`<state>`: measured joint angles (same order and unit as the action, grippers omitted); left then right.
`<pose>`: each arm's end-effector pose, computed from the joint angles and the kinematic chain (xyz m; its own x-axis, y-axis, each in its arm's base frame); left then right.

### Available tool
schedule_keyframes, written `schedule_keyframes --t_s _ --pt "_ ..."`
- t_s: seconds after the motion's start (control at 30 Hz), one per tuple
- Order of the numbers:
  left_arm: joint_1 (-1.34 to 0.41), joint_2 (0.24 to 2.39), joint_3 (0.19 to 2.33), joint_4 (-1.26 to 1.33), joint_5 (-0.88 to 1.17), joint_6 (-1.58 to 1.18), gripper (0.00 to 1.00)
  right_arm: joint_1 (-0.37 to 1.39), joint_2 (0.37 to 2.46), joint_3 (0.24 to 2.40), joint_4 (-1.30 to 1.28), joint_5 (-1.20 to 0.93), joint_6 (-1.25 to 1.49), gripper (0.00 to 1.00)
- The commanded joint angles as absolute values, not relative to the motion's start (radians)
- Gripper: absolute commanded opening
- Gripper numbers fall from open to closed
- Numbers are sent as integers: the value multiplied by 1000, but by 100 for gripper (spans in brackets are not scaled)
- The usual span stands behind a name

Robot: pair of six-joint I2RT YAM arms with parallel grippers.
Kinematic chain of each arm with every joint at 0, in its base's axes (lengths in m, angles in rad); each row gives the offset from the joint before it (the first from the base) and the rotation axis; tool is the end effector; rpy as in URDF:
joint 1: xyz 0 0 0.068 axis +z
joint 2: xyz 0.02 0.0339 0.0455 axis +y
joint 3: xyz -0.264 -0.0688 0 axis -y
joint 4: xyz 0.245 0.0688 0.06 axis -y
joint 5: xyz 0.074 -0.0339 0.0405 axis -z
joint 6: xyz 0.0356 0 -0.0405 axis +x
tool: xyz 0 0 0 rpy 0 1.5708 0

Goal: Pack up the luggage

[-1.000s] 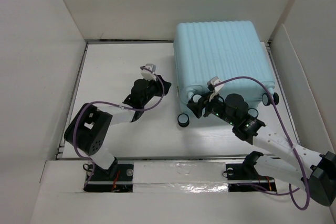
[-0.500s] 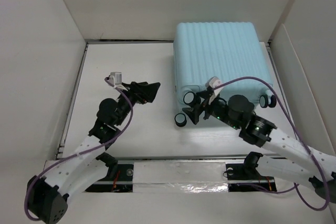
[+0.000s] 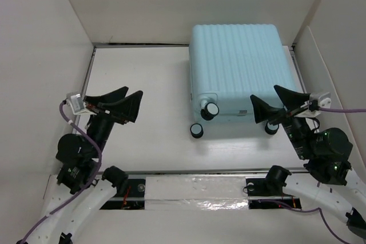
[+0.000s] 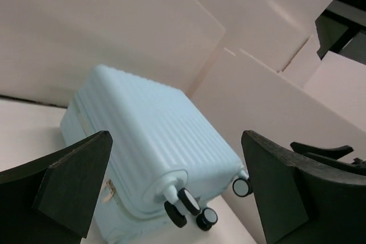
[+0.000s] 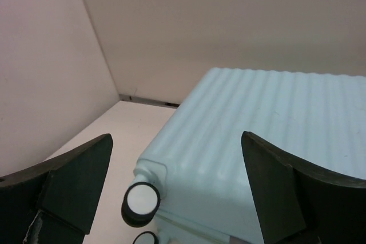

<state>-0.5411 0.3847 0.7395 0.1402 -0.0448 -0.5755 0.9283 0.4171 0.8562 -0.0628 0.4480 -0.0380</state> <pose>0.0699 -0.0402 0.4060 0.0799 -0.6823 -0.7266 0.6249 0.6022 -0.4968 0.0564 0.0496 0.4179 0.2383 0.2612 -0.9354 -0.4715 0.8731 0.1237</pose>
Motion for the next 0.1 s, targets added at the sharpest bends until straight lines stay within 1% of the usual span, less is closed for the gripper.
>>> schedule_keyframes --t_s 0.0,0.07 --pt "-538 385 775 92 -69 -522 96 930 429 841 -66 506 -48 100" --pt "-538 411 784 77 -64 -519 97 930 477 844 -71 479 -34 100"
